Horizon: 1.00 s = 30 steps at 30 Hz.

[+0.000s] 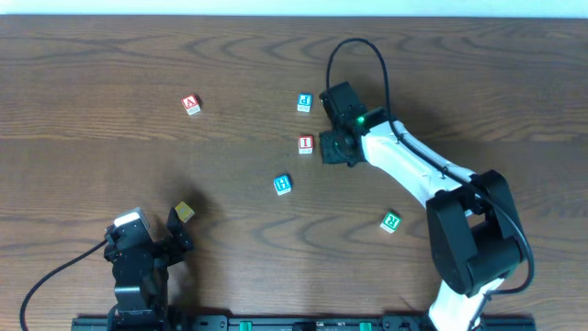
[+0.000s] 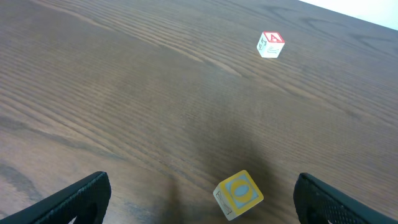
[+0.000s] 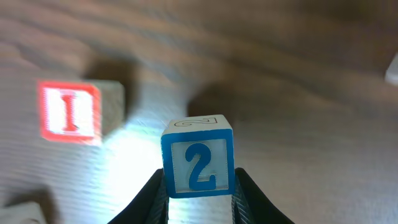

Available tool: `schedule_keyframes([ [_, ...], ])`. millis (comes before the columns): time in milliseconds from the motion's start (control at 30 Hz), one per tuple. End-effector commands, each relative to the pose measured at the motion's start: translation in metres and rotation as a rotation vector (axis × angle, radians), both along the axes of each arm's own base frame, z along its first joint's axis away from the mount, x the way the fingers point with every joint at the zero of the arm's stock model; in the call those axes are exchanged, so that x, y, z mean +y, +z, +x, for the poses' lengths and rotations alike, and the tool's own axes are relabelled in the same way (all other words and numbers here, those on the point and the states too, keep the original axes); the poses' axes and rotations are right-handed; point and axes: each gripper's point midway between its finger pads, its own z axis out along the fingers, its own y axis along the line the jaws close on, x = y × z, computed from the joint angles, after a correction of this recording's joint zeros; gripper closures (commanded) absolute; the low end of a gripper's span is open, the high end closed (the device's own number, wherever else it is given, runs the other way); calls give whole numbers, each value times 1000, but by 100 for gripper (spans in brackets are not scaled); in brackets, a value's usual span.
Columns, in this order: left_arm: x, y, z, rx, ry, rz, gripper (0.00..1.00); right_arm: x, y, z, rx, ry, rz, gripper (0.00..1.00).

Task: Spell out Ai2
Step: 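Carry the 2 block left toward the placed I block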

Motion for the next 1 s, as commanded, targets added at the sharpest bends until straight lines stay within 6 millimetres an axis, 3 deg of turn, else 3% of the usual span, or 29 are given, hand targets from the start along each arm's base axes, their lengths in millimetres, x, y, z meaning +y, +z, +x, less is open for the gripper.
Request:
schedule_keyframes([
  [0, 2, -5, 0, 6, 12, -3, 5, 3, 8, 12, -44, -19, 2, 98],
  [167, 2, -5, 0, 6, 12, -3, 5, 7, 11, 20, -76, -23, 21, 98],
  [400, 2, -5, 0, 6, 12, -3, 5, 17, -4, 22, -63, -5, 26, 99],
  [967, 2, -5, 0, 6, 12, -3, 5, 30, 0, 23, -112, 19, 1, 99],
])
